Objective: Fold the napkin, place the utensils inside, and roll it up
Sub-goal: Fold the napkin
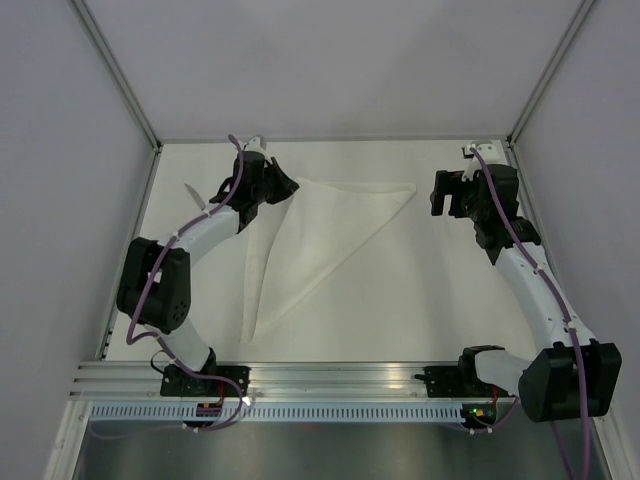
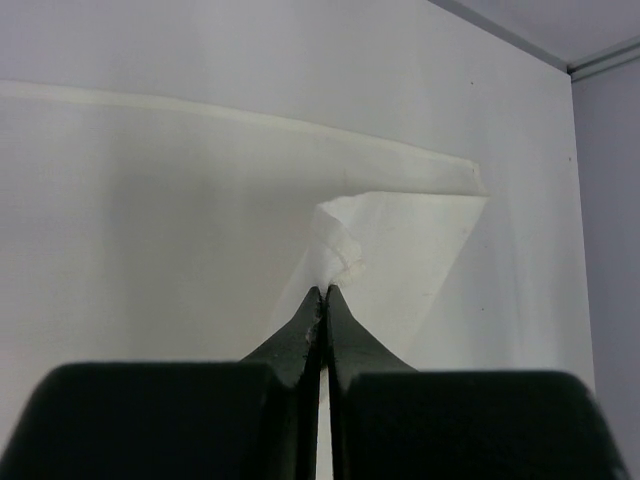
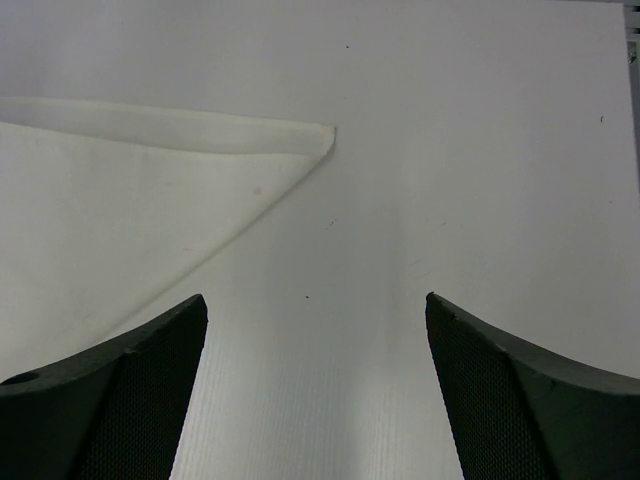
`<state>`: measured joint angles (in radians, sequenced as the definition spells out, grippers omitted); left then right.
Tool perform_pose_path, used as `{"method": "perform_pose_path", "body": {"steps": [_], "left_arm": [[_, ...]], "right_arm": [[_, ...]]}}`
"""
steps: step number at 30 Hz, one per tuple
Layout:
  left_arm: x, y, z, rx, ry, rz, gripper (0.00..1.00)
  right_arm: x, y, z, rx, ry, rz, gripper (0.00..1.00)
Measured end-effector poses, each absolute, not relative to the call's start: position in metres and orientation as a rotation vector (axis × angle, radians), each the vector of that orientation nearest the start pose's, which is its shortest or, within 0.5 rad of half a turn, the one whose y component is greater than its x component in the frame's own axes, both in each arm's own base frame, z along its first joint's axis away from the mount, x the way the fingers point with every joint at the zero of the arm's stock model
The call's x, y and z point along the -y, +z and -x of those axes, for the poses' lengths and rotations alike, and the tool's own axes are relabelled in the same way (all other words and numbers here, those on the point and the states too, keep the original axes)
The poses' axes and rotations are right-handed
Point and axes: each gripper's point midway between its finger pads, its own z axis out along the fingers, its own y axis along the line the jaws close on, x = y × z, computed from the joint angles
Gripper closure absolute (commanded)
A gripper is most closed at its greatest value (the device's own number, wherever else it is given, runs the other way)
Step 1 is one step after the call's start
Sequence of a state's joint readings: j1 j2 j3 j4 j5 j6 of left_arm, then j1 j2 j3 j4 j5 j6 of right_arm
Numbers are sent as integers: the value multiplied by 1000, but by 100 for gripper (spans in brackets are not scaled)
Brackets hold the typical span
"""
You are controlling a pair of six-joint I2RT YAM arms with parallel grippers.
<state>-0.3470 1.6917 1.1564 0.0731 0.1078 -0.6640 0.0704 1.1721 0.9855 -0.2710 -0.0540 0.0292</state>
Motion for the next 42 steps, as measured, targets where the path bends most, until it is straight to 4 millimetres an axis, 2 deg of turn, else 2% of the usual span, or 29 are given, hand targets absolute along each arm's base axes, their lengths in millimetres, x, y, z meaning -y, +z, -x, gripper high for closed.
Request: {"method": "perform_pose_path", "body": {"steps": [8,28,42], "left_arm": [[191,165,-463,-2091,-706,310,98],[158,155,-479,-2094,-659,389,98],[145,158,-487,-2081,-663,410,98]], "right_arm": [[-37,224,-373,-2025,120,78,5],[-37,223,-374,-2029,119,78,6],[-37,223,-374,-2030,117,82,6]]}}
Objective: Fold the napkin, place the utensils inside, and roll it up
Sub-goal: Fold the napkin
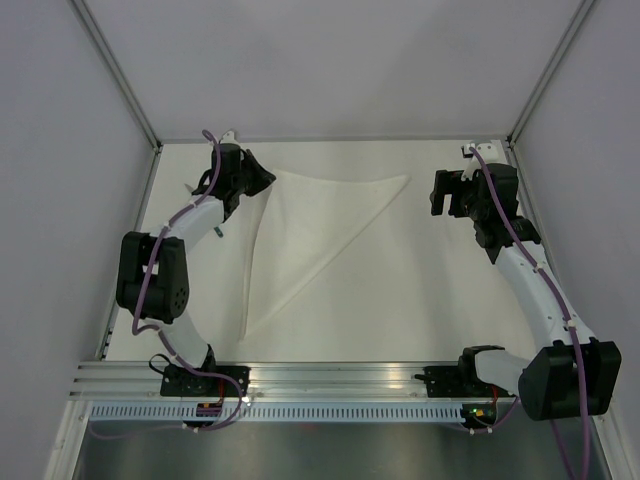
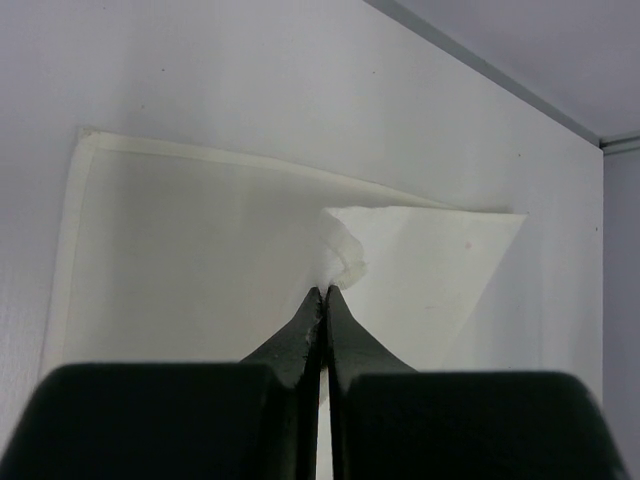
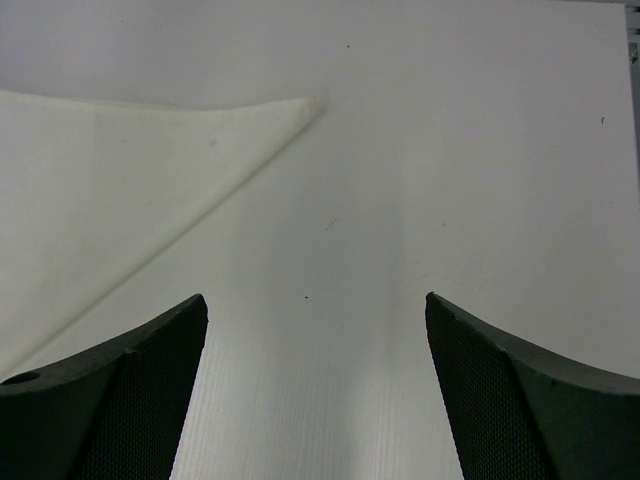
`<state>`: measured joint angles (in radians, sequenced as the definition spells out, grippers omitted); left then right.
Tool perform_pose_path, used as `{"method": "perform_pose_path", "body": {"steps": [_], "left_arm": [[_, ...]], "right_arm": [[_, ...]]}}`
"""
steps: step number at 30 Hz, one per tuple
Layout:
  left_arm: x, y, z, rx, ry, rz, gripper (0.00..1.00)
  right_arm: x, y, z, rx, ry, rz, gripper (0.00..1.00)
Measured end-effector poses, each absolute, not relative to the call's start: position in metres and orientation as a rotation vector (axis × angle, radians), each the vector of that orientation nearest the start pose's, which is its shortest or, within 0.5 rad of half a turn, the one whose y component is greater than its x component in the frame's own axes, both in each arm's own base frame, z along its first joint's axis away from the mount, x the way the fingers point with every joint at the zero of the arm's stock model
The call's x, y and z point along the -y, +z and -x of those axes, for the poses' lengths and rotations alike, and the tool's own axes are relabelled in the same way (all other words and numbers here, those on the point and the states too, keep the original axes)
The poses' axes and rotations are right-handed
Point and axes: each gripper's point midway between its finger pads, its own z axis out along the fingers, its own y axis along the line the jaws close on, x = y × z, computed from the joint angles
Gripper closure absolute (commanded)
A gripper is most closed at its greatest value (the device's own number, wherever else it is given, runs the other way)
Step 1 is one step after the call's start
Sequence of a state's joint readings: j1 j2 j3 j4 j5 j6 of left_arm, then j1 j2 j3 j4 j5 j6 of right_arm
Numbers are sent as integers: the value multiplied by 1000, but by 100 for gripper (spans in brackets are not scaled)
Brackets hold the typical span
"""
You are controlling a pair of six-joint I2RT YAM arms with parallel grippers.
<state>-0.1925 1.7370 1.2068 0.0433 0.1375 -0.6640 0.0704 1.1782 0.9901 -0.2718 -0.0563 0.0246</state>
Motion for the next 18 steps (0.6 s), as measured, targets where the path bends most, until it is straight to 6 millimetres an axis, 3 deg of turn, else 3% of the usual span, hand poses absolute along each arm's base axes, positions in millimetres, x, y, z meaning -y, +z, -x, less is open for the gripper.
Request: {"method": "perform_pose_path", "body": {"steps": [9,18], "left_arm": [[139,146,-494,-2102,-651,431,98],[133,151,-497,-2091,-662,436,98]], "right_arm": [[-37,220,-375,-2038,115,85,6],[-37,218,-375,-2043,115,85,6]]}}
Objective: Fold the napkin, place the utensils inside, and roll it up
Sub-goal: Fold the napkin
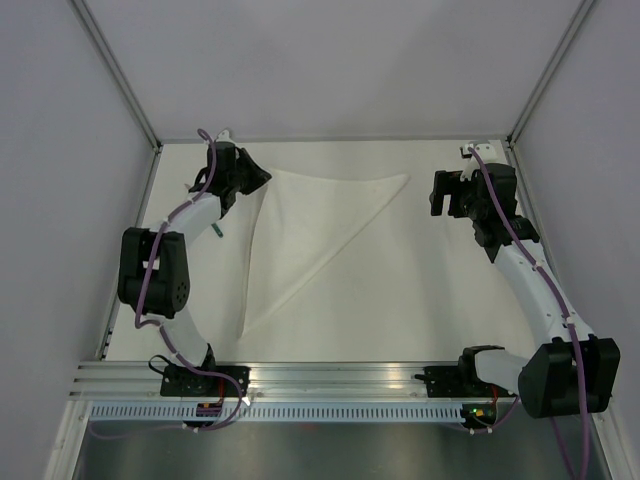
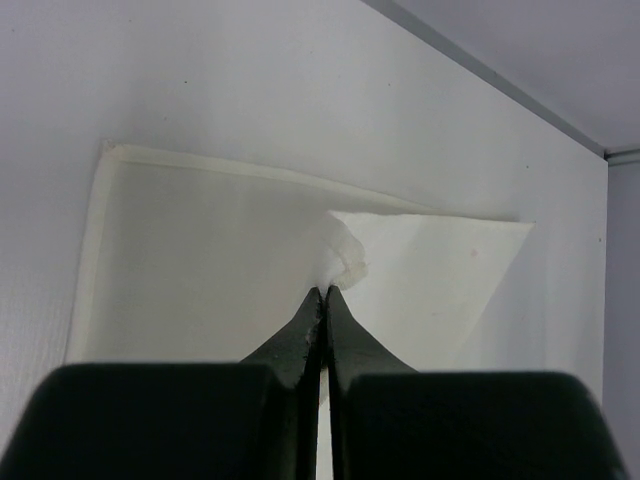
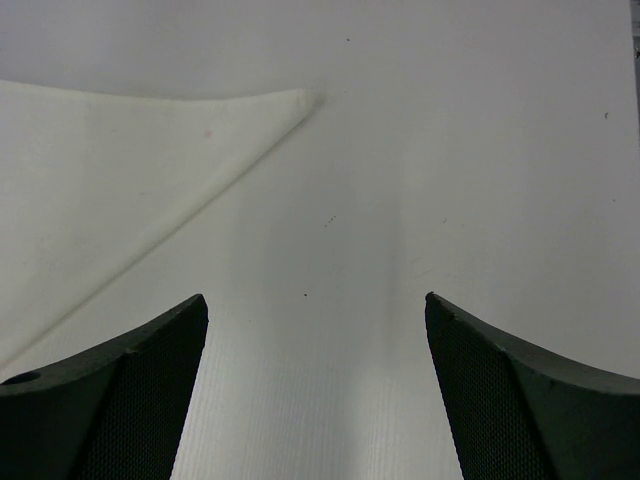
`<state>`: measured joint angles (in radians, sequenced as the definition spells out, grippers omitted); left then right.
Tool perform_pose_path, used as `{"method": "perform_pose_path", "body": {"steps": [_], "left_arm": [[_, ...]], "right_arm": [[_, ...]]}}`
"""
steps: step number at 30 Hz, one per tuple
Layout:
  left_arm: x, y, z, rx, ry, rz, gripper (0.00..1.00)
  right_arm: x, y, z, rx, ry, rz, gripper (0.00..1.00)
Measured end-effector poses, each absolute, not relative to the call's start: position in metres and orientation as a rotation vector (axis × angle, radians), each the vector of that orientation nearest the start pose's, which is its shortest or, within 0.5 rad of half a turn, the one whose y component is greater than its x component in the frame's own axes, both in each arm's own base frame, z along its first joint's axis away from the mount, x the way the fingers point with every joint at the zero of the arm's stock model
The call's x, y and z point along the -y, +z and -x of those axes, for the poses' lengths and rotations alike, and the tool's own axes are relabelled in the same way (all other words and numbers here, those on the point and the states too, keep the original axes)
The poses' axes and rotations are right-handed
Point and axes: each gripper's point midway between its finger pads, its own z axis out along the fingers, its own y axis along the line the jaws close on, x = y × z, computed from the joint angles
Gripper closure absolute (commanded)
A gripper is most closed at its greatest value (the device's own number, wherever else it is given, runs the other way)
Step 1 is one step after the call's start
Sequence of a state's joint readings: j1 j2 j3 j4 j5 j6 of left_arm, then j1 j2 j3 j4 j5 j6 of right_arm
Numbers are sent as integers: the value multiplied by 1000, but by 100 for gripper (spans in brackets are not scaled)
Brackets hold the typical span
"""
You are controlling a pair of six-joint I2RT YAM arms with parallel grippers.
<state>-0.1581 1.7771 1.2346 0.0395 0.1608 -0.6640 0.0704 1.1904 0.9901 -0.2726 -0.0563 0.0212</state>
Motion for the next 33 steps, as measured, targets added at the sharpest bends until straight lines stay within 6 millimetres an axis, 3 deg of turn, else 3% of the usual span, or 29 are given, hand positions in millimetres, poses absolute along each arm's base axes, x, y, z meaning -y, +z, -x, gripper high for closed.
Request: {"method": "perform_pose_path", "body": {"steps": [20,33], "left_arm": [[116,130,-509,-2117,-640,483,98],[114,129,-520,-2113,-651,485,98]], "right_arm": [[-37,216,-375,-2051,114,86,6],[-37,213,-375,-2058,112,89,6]]}}
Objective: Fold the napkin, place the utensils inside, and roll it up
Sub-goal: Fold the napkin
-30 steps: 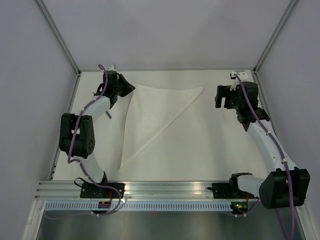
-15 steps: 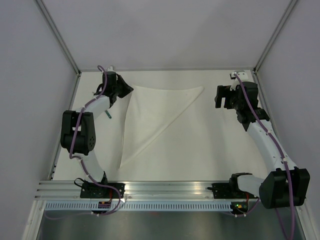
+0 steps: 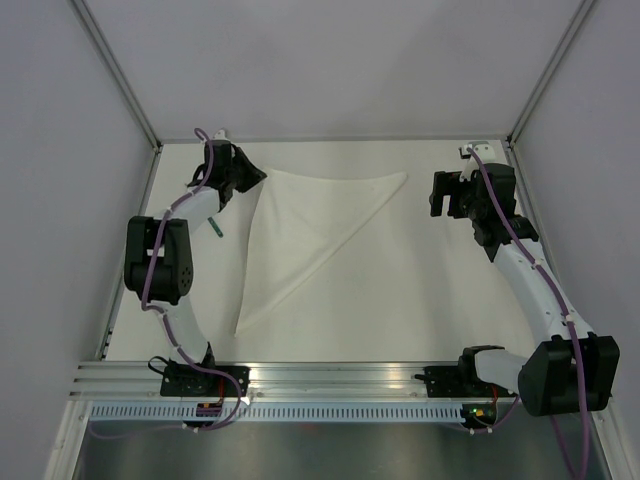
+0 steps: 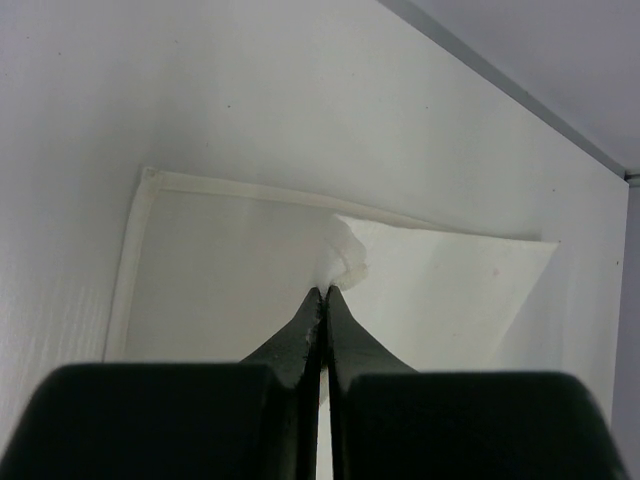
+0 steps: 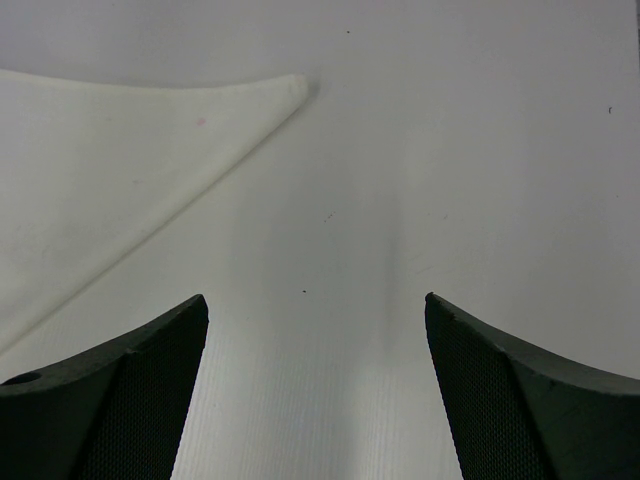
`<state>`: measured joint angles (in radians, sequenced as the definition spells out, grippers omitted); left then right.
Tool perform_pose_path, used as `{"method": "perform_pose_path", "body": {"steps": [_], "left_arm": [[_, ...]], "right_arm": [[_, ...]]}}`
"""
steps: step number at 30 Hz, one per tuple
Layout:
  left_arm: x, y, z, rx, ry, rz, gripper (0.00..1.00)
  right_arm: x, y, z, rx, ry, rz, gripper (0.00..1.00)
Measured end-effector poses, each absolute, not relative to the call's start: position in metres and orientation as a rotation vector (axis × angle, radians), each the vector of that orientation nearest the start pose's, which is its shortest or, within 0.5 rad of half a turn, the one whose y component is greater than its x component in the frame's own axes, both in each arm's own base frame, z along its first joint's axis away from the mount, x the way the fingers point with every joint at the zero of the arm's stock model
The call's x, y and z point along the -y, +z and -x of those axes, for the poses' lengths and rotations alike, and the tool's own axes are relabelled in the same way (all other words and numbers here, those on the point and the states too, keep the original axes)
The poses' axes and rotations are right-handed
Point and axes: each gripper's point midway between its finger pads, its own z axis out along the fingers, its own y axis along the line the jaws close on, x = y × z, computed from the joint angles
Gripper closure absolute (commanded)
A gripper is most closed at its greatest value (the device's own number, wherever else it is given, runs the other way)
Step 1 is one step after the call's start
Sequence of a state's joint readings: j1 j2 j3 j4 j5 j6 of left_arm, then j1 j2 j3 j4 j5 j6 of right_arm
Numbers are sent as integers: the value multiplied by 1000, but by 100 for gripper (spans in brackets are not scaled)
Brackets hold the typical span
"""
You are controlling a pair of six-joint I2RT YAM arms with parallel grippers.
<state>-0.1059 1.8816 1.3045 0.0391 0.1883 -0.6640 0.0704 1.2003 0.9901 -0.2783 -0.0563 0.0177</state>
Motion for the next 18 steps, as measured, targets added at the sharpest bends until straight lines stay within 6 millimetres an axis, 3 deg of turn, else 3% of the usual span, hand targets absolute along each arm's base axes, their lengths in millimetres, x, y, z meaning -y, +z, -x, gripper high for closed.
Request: {"method": "perform_pose_path", "body": {"steps": [14,18], "left_arm": [[106,106,-526,-2149,-633,516,98],[104,95,-528,-2166,-627,526,92]], "right_arm": [[-37,210,-376,-2068,110,93,6],[-37,210,-376,-2069,108,95,6]]}}
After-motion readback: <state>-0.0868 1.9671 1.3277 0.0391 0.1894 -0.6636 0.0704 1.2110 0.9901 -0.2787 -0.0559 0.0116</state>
